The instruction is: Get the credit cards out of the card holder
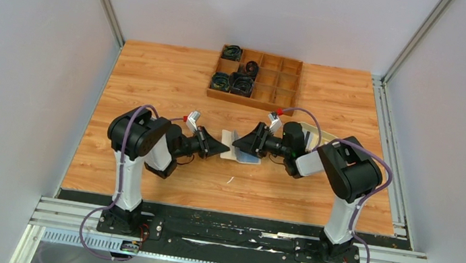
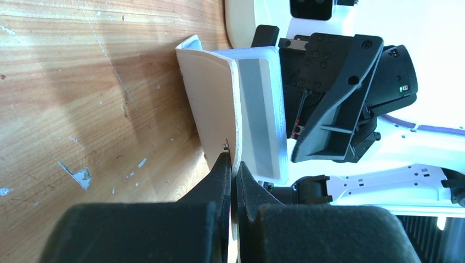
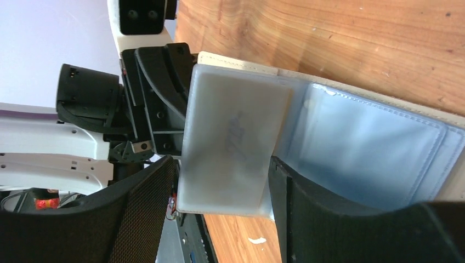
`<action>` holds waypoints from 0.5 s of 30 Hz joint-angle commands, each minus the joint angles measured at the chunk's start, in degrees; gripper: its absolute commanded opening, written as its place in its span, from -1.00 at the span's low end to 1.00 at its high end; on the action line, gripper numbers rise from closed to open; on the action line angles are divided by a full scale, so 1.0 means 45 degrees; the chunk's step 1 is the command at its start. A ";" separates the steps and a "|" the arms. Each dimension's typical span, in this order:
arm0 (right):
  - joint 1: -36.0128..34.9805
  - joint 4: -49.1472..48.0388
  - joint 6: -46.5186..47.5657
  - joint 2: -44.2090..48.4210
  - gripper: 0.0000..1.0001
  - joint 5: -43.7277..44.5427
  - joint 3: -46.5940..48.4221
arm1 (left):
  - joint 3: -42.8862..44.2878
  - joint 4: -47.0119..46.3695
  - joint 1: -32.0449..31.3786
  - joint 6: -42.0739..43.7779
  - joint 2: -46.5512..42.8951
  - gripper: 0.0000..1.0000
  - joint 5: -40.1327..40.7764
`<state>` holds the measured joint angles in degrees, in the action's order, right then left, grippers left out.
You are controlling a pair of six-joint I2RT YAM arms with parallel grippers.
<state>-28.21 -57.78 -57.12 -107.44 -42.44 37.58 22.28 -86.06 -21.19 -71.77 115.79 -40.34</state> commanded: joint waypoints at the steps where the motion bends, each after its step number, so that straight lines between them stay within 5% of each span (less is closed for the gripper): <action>1: 0.0154 -0.1832 -0.0973 -0.0335 0.32 -0.0582 -0.0293 | -0.0075 -0.0680 0.0002 0.0283 0.0458 -1.00 -0.0226; 15: 0.0155 -0.2101 -0.1173 -0.0786 0.29 -0.0526 -0.0431 | -0.0575 -0.0680 0.0012 0.1068 0.1427 -1.00 -0.0222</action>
<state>-28.08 -63.09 -61.23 -108.53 -43.99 36.34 20.84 -86.46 -21.17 -69.30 120.90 -40.34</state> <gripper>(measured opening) 0.648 0.023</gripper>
